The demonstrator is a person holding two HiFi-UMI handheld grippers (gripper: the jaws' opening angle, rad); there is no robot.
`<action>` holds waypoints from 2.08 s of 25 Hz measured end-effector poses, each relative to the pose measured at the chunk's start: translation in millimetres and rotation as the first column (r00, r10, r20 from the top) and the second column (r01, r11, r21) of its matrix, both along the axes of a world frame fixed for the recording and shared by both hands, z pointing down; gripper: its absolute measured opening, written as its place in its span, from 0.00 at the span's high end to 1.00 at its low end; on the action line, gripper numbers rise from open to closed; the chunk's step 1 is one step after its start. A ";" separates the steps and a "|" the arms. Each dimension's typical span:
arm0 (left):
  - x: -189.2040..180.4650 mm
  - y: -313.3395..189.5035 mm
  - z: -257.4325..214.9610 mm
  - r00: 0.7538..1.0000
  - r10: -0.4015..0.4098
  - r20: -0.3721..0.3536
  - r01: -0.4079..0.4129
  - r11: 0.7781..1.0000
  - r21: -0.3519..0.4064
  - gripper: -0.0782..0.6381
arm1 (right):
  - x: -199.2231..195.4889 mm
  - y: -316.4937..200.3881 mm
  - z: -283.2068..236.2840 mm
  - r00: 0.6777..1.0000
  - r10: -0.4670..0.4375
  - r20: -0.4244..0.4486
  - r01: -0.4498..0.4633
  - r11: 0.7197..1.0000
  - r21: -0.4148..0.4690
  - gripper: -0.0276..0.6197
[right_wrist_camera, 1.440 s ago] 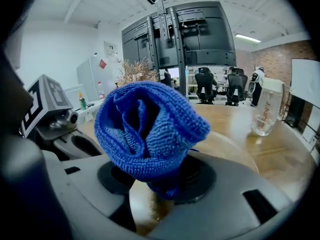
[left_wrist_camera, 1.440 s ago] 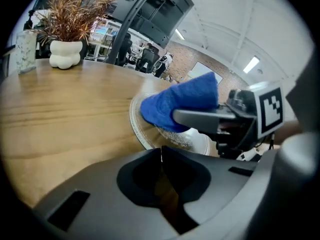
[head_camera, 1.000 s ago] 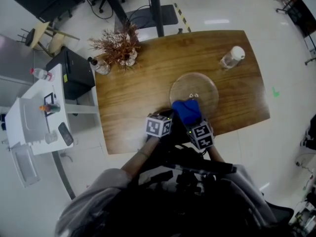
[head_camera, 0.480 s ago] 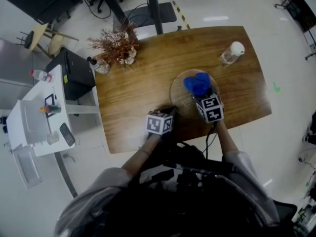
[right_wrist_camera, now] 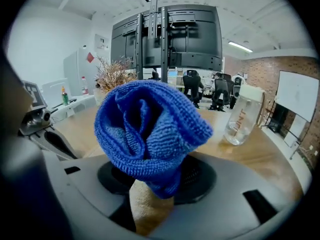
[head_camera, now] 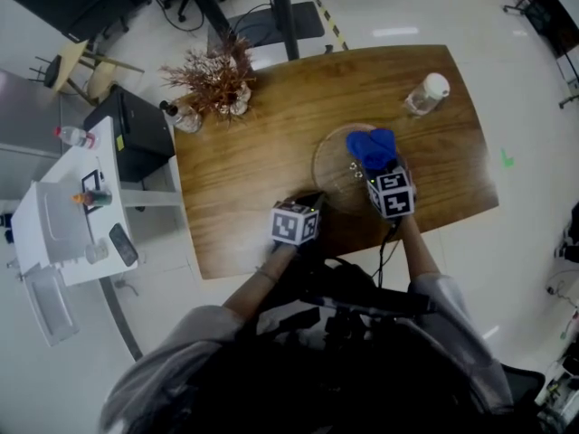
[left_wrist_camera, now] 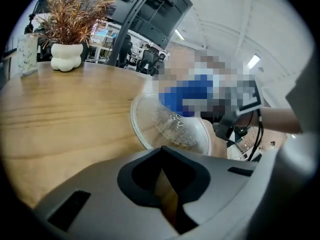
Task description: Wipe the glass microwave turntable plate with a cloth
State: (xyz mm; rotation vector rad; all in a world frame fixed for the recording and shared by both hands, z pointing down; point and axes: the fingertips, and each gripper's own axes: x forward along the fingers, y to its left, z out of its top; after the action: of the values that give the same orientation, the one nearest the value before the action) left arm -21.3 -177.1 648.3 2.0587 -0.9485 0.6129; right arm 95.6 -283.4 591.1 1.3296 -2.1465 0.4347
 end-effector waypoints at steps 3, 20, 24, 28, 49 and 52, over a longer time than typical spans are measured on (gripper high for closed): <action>-0.4 -0.4 0.1 1.000 -0.003 0.003 0.003 1.000 0.001 0.89 | -3.6 32.7 7.6 0.998 0.020 0.056 -0.019 1.000 -0.021 0.66; -2.1 -1.6 1.1 1.000 -0.014 0.005 0.014 1.000 -0.001 0.89 | -27.0 165.5 8.3 0.981 0.016 0.191 0.013 0.989 -0.147 0.66; -1.7 -1.4 0.4 1.000 -0.014 0.005 0.014 1.000 0.002 0.89 | -12.3 131.7 -5.7 0.984 0.033 0.173 -0.017 0.995 -0.097 0.66; -1.3 -1.6 -0.4 1.000 -0.014 0.003 0.014 1.000 0.003 0.89 | 23.7 73.4 -13.1 0.997 0.057 0.060 -0.057 0.998 -0.008 0.66; -7.0 -8.2 -1.6 0.997 -0.071 -0.025 0.071 0.997 -0.008 0.89 | 55.3 97.6 5.0 0.982 0.179 0.065 -0.177 0.984 -0.034 0.66; -7.4 -9.4 -1.0 0.996 -0.082 -0.026 0.082 0.997 -0.015 0.89 | 49.2 126.4 5.4 0.976 0.193 0.102 -0.187 0.980 -0.071 0.66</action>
State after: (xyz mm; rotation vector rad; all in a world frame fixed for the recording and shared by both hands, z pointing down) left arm -28.7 -186.5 647.3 2.0002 -1.0053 0.5465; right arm 144.7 -157.0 596.5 1.5142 -2.0816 0.6580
